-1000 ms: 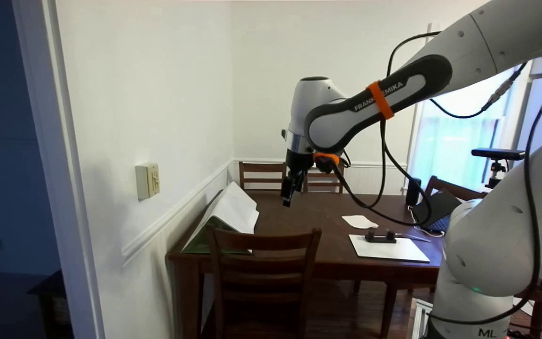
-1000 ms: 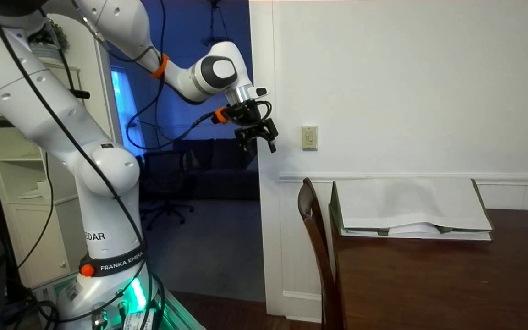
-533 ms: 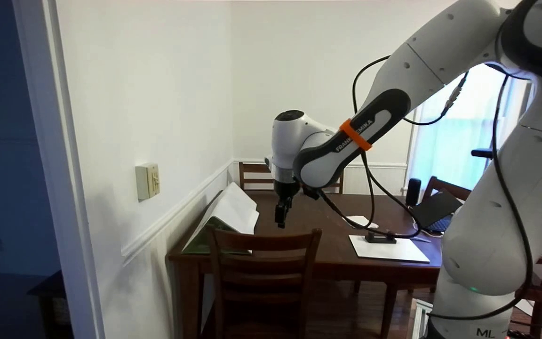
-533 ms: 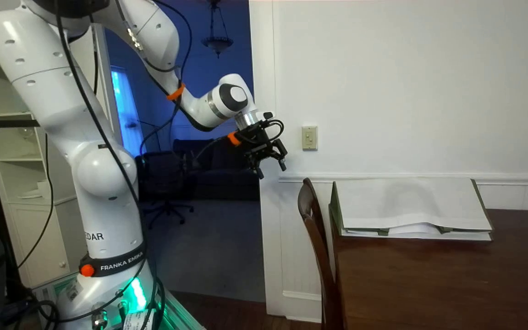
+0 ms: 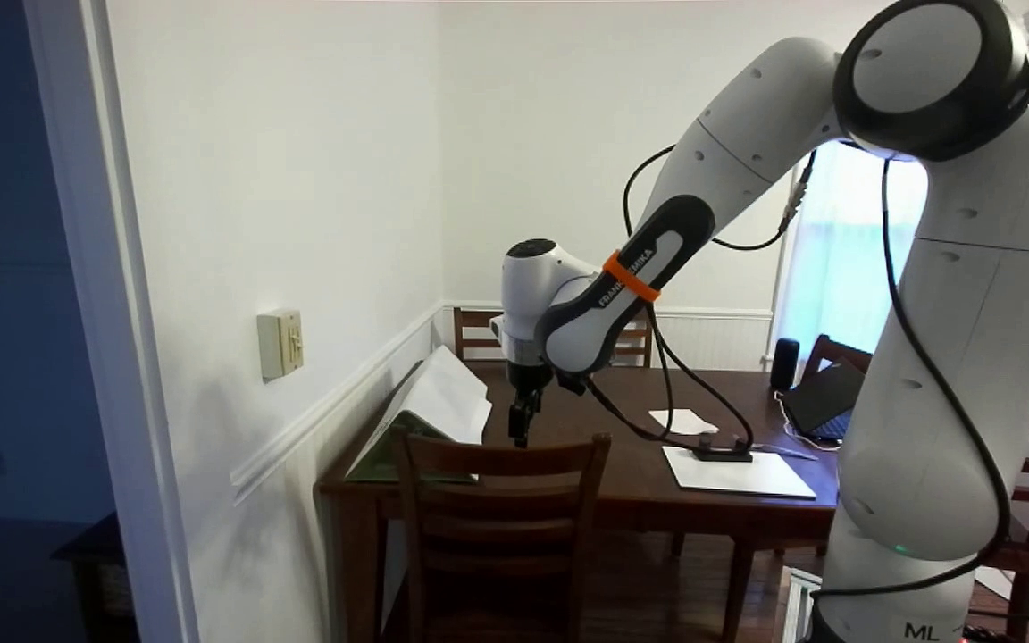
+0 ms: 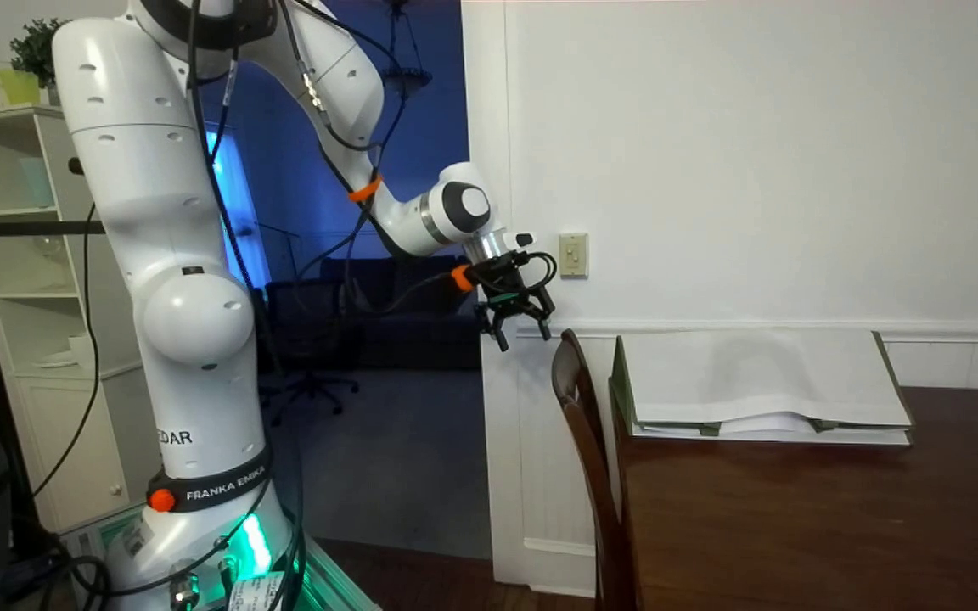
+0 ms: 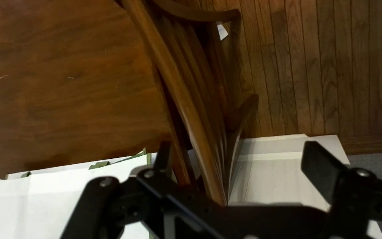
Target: Pull the chair on the left backwards away from the table
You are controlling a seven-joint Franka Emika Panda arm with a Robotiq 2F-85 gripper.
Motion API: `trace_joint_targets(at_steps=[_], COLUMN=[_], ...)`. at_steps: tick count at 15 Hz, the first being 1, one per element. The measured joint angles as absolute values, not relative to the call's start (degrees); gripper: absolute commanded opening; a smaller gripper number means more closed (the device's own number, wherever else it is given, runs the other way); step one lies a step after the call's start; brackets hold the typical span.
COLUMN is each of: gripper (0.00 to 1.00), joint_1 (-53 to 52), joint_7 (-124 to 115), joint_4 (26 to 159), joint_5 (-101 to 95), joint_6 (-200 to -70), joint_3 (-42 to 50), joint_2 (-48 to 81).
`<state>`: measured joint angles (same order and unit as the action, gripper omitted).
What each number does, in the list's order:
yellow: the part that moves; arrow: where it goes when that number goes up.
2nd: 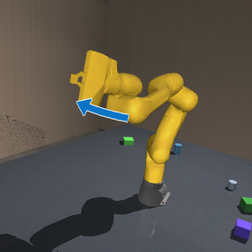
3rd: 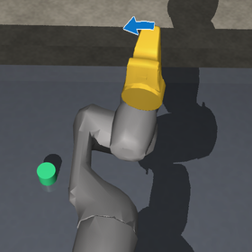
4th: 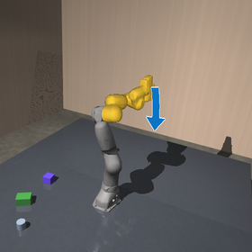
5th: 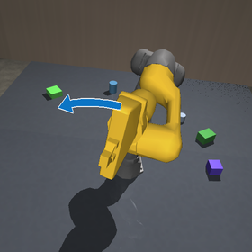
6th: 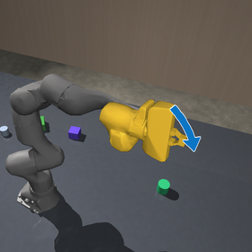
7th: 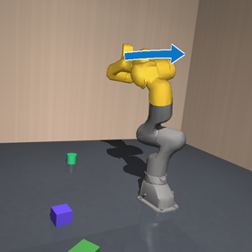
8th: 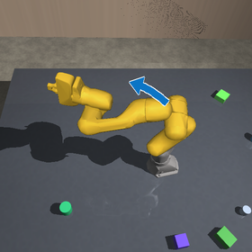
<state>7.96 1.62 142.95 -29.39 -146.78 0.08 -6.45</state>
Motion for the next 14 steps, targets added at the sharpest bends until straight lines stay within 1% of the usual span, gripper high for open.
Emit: trace_joint_targets(at_steps=[6,10,14], gripper=[1.0,1.0,1.0], joint_1=[7.7,7.61,6.79], joint_7=[1.82,0.64,0.56], joint_4=[142.18,139.07,134.32], joint_5=[-31.56,-37.47,-38.81], joint_6=[-148.33,-155.46,-156.68], joint_3=[0.11,0.83,2.6], joint_2=[-4.56,2.06,9.01])
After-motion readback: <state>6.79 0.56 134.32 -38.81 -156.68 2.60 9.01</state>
